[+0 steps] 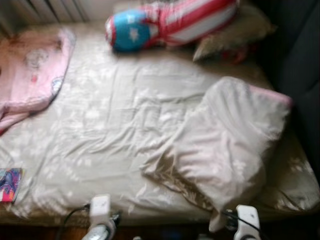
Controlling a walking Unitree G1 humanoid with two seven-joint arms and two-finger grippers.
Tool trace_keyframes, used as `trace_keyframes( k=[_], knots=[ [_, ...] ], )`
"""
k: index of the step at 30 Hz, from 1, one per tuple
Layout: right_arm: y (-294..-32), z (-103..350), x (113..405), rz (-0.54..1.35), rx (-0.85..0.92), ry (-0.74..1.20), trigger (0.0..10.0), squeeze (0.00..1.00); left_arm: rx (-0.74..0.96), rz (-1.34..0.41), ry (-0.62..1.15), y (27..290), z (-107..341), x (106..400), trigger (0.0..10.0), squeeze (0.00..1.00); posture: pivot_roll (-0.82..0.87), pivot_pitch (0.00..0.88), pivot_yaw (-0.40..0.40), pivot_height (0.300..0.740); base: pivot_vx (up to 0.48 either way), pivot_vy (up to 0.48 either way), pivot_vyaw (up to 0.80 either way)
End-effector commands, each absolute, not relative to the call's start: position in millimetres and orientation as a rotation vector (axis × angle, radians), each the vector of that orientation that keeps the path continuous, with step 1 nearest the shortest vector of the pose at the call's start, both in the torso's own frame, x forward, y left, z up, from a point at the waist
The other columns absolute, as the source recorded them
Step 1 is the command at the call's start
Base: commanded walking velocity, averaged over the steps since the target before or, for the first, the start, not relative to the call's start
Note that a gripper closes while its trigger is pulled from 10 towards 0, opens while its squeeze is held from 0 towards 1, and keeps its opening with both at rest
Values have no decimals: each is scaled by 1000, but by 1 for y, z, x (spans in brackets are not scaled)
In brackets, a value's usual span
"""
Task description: Clean up the room
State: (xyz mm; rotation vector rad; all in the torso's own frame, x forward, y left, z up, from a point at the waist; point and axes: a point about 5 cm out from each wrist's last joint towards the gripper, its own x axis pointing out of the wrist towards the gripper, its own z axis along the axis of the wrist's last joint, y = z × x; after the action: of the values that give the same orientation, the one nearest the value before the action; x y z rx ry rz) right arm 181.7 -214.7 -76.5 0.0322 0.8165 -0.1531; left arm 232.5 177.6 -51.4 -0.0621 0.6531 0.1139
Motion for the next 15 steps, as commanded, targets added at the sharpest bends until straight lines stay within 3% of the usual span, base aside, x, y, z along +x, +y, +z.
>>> trace_keyframes(
  k=[1, 3, 4, 9, 15],
  knots=[
    [-209, -79, 175, -128, 53, 801, 10000, 0, -54, 140, 667, 188, -57, 221, 10000, 0, -98, 207, 11, 740, 0, 0, 0],
    [-209, -77, 177, -119, 59, 758, 10000, 0, -57, 133, 613, 187, -50, 229, 10000, 0, -101, 208, 11, 740, 0, 0, 0],
    [-200, -54, 219, -94, 55, 624, 10000, 0, -58, 125, 554, 186, -43, 236, 10000, 0, -105, 208, 11, 740, 0, 0, 0],
    [-194, -24, 258, -60, 70, 445, 10000, 0, -54, 95, 427, 183, -29, 246, 10000, 0, -110, 205, 7, 740, 0, 0, 0],
    [-191, -1, 273, -60, 72, 265, 10000, 0, -49, 72, 298, 183, -16, 245, 10000, 0, -114, 197, 4, 740, 0, 0, 0]
  ],
)
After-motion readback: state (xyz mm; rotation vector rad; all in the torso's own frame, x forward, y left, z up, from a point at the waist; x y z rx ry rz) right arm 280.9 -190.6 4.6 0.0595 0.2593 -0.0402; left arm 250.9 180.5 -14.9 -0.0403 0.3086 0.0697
